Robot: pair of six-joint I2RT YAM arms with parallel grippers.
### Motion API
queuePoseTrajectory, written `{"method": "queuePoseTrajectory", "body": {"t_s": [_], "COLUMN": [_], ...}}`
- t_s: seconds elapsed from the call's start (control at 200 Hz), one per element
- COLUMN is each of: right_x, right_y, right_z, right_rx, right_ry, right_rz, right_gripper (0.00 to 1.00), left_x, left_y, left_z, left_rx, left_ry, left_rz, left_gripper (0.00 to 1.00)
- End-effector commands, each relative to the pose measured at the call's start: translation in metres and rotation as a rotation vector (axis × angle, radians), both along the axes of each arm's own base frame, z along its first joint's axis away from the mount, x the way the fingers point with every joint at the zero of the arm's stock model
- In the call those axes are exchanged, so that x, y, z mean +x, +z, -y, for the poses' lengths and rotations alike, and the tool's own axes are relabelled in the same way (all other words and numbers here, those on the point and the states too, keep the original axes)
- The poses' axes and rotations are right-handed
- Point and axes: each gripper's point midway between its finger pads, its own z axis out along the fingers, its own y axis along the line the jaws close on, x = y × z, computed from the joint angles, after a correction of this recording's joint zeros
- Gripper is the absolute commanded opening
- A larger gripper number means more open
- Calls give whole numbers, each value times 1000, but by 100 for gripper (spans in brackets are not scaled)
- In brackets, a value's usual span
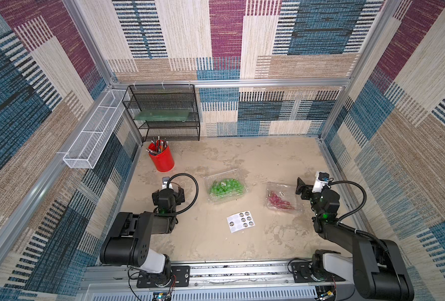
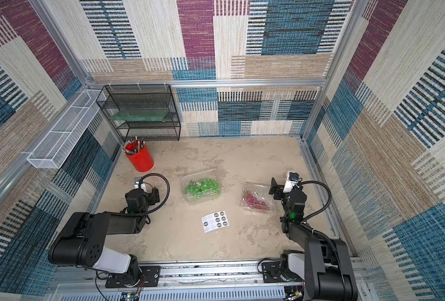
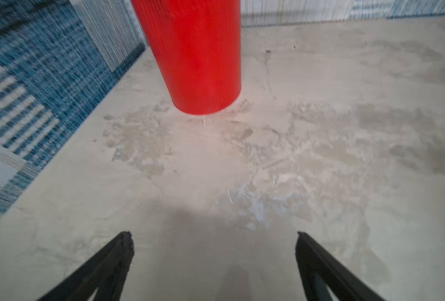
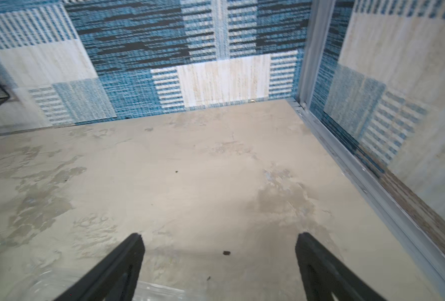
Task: Label fruit boxes
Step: Reset both arms
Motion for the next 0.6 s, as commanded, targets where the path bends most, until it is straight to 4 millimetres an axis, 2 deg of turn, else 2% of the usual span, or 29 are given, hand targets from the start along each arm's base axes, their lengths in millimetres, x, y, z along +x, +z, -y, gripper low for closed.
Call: {"method": "queuePoseTrajectory", "body": {"t_s": [0.0,0.055,0.14,0.436,0.506,0.566,0.596], "right_x": [14,17,25,41,41,41,41], "right_y": [25,26,6,-7,-7,-7,-7], "right_z": [-3,-9,-14,-1,-1,-1,-1], "right_rx": [-54,-60,-79,-9,-15,-13,-13], "right_ry": [-24,-2,-8,5,-5,-2,-2], "right_rz": [93,122,82,14,14,15,15], "right_gripper": [95,95,95,95,95,95,95], "left_x": [24,29,30,29,31,35,36], "left_y": [28,20,19,19,19,16,16], "left_z": [2,2,-7,-7,3,22,22], "left_rx": [-1,-27,-65,-70,-71,-77,-86], "left_ry": [-21,-26,-15,-18,-81,-201,-207], "left_rz": [102,13,31,26,19,-7,-9], "left_gripper": [99,100,99,99,99,99,99]}}
